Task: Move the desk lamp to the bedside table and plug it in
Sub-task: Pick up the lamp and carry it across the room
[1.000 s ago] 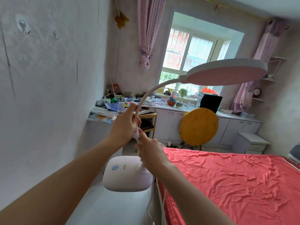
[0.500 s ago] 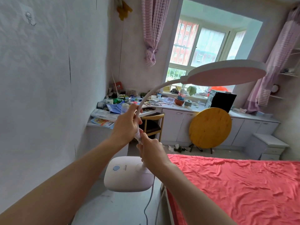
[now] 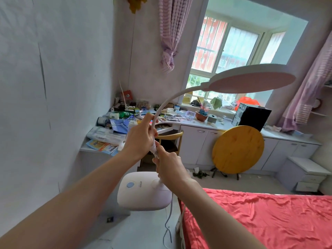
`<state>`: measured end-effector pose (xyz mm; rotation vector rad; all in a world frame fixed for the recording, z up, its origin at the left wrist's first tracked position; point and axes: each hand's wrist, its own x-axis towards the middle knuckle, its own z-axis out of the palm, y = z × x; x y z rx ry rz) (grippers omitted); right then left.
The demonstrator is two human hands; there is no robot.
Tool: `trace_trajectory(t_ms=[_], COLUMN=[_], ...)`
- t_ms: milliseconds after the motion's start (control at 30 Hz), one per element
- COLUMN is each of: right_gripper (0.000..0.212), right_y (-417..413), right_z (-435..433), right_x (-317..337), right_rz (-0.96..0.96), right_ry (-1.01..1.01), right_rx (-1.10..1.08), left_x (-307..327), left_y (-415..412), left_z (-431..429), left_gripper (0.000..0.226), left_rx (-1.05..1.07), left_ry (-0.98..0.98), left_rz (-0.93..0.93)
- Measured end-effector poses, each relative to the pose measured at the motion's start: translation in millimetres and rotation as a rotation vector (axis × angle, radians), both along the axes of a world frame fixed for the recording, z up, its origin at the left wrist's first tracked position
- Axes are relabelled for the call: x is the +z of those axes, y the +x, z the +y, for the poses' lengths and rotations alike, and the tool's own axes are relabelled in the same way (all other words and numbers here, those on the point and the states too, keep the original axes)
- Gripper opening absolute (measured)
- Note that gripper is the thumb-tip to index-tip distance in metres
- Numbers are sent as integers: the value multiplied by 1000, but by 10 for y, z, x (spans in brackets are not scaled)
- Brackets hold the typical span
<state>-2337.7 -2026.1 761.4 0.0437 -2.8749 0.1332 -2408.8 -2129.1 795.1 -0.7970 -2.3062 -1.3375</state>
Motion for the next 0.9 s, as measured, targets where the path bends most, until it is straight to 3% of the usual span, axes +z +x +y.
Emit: trace_trajectory(t_ms=[233,533,900], right_gripper=[52,44,46], right_y=[-773,-2179,-3404], right_z=[170,246,185], right_x=[-41,69,65], right_rz=[-30,15,-5], right_ry=[1,-286,-274], right_rx=[-42,-220,-294], left_x=[-66,40,24], left_y=[-842,-2389,-3697], left_z=[226,433,478], left_gripper=[25,24,24], left_rx=[-50,-154,-240], left_ry=[12,-4,-7], left_rz=[-19,-5,-5])
